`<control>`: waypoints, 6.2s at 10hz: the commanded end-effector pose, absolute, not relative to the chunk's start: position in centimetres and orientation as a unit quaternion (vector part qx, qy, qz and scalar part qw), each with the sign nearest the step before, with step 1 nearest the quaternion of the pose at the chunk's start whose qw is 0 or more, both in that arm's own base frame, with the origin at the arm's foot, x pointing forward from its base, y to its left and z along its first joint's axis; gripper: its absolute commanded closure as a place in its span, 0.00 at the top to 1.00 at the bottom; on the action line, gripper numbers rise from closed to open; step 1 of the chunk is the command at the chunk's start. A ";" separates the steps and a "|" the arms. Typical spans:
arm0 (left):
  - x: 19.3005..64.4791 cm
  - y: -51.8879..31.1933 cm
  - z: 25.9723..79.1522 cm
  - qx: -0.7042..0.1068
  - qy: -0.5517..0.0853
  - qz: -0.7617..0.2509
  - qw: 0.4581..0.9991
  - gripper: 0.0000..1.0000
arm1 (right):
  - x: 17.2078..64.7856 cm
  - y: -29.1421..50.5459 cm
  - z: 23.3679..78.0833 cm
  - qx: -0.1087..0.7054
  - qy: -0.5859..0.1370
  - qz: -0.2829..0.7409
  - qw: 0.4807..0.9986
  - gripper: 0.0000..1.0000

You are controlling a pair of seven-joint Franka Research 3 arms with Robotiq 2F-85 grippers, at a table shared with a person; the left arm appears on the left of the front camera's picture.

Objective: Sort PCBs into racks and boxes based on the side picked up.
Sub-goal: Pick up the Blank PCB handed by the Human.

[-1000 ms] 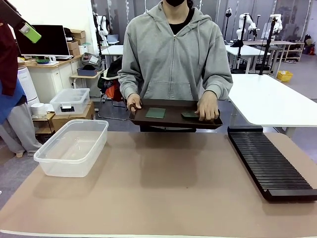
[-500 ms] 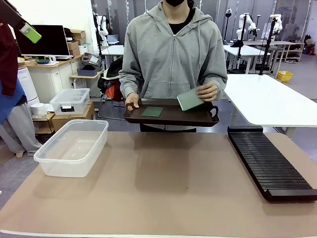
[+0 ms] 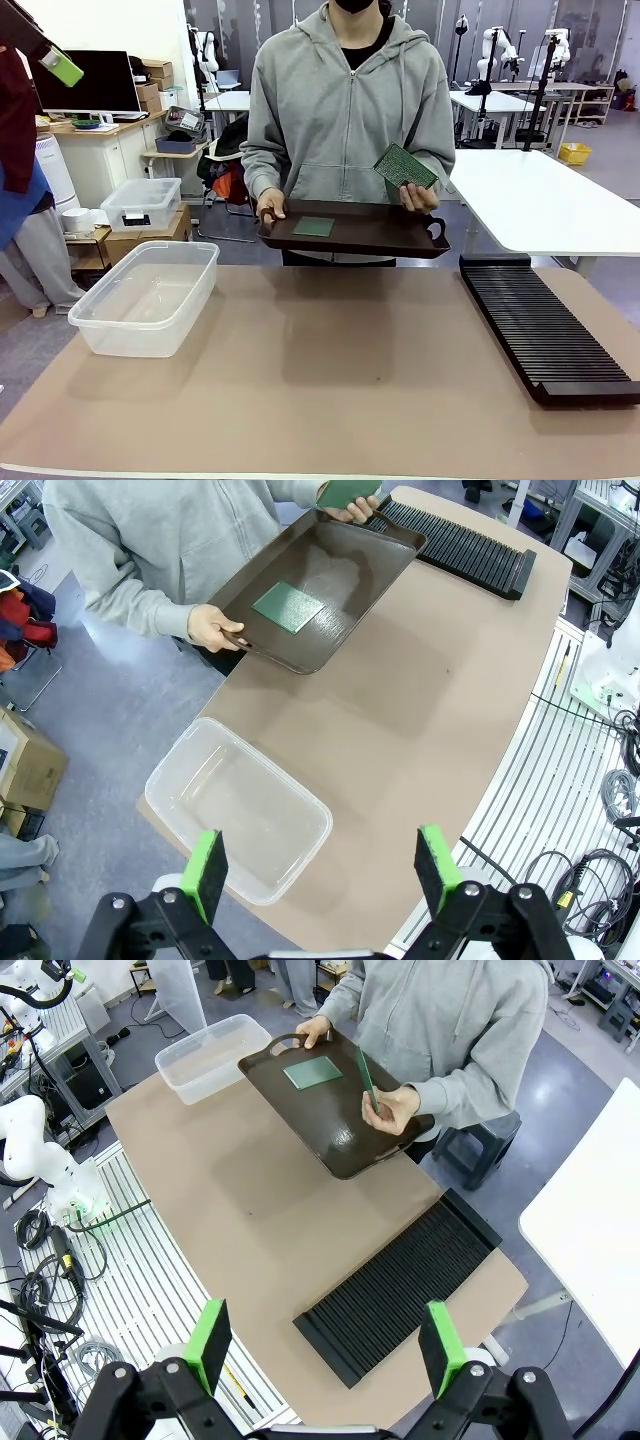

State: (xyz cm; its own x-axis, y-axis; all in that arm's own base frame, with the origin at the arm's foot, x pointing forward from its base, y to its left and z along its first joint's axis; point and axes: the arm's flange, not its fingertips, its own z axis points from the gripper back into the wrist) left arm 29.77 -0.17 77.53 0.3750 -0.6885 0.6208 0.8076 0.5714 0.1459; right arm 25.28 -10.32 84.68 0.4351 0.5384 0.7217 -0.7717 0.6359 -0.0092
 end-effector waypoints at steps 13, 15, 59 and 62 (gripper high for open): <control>29.7 -0.1 77.4 -0.095 -0.328 -0.456 0.822 1.00 | 25.1 -10.0 84.7 0.160 -0.354 0.395 0.833 1.00; 29.7 -0.1 77.4 -0.095 -0.328 -0.456 0.822 1.00 | 25.1 -10.0 84.7 0.160 -0.354 0.395 0.833 1.00; 29.7 -0.1 77.4 -0.095 -0.328 -0.456 0.822 1.00 | 50.5 -2.6 57.1 0.674 0.051 0.047 0.735 1.00; 29.7 -0.1 77.4 -0.095 -0.328 -0.456 0.822 1.00 | 53.1 -0.8 55.2 0.691 0.060 0.049 0.719 1.00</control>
